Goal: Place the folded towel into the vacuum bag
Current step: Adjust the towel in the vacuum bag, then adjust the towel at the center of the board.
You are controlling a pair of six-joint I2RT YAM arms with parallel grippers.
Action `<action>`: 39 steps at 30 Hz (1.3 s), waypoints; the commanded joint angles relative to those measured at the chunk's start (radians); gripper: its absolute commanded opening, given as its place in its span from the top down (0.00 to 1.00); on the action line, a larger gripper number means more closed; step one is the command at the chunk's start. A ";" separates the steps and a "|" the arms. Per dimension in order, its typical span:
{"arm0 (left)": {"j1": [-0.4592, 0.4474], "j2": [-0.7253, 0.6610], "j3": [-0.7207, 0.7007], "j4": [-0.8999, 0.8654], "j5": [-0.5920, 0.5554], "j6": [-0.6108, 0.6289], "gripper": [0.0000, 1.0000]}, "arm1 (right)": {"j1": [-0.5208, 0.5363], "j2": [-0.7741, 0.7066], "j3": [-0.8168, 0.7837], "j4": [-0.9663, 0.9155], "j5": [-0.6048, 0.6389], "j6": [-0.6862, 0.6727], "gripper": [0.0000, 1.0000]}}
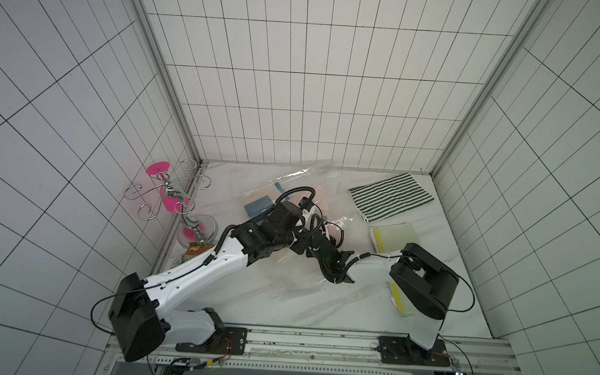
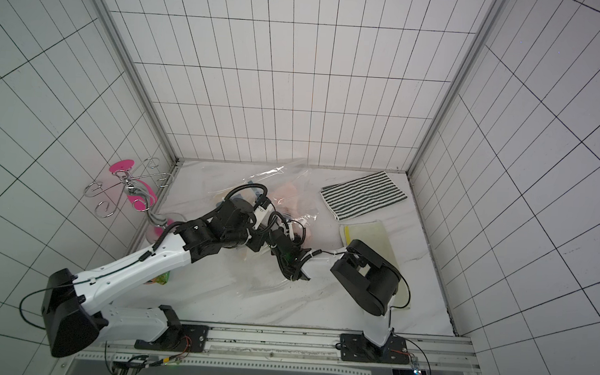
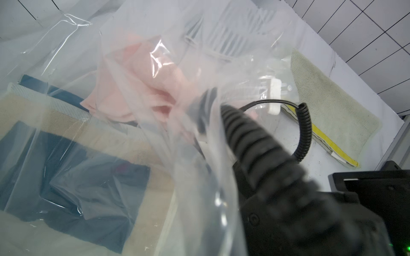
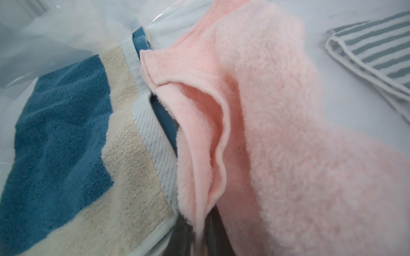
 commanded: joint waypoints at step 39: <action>0.175 0.054 0.130 -0.260 -0.165 -0.031 0.95 | -0.671 -0.630 -0.054 -1.159 -0.460 0.110 0.28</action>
